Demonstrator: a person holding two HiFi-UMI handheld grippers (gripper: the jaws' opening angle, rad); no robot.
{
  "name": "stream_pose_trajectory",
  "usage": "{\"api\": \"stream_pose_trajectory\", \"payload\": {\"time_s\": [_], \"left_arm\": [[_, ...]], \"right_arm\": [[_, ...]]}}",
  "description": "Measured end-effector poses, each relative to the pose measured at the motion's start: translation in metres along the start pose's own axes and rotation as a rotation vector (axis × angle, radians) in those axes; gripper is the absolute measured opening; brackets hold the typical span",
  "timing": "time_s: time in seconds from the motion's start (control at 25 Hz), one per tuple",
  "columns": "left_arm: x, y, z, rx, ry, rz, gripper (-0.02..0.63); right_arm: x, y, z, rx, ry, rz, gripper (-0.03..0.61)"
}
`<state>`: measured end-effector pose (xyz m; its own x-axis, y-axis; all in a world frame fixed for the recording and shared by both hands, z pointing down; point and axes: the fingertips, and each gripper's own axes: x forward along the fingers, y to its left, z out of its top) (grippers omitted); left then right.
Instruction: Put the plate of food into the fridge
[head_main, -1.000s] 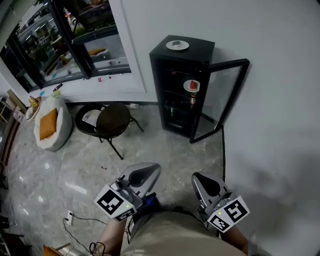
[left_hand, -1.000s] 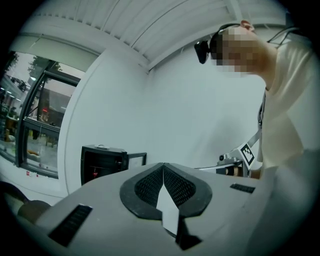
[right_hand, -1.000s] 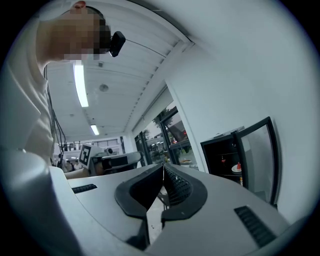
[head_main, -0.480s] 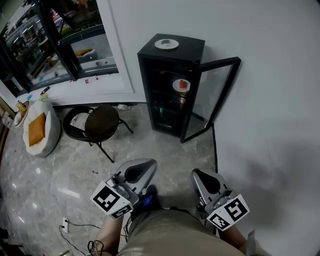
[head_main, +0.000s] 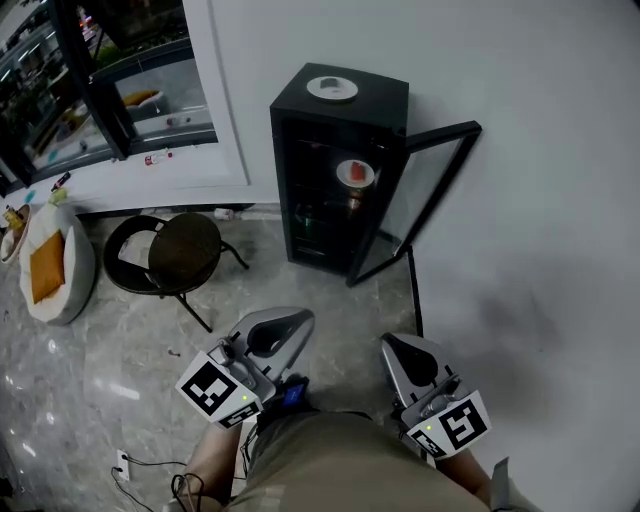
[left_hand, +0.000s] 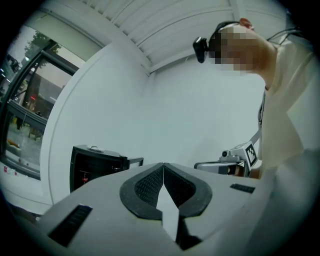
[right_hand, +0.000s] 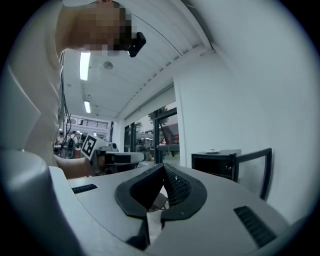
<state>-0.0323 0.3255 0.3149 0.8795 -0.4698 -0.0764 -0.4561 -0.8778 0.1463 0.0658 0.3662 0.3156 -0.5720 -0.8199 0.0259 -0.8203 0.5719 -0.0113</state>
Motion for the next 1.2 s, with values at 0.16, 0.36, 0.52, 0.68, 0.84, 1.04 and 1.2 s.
{"api": "stream_pose_trajectory", "payload": {"time_s": [0.16, 0.36, 0.52, 0.68, 0.84, 1.04, 1.2], "left_arm": [[-0.011, 0.030, 0.003, -0.016, -0.015, -0.009, 0.011], [-0.028, 0.071, 0.005, -0.029, -0.025, 0.001, 0.011], [-0.050, 0.102, 0.009, -0.021, -0.028, 0.036, 0.011], [-0.071, 0.128, 0.012, -0.017, -0.036, 0.090, 0.011], [-0.093, 0.145, 0.010, -0.022, -0.040, 0.149, 0.011], [-0.107, 0.156, 0.008, -0.022, -0.035, 0.206, 0.011], [-0.104, 0.161, 0.010, -0.004, -0.025, 0.247, 0.011]], "right_arm": [[0.034, 0.012, 0.006, -0.040, -0.007, 0.012, 0.020], [0.081, 0.016, 0.004, 0.004, -0.001, 0.028, 0.020], [0.119, 0.030, 0.002, 0.041, 0.011, 0.064, 0.020], [0.153, 0.049, 0.002, 0.045, 0.025, 0.138, 0.020], [0.179, 0.067, -0.001, -0.005, 0.059, 0.214, 0.020], [0.197, 0.075, -0.006, 0.012, 0.069, 0.267, 0.021], [0.205, 0.064, -0.013, 0.073, 0.078, 0.299, 0.021]]}}
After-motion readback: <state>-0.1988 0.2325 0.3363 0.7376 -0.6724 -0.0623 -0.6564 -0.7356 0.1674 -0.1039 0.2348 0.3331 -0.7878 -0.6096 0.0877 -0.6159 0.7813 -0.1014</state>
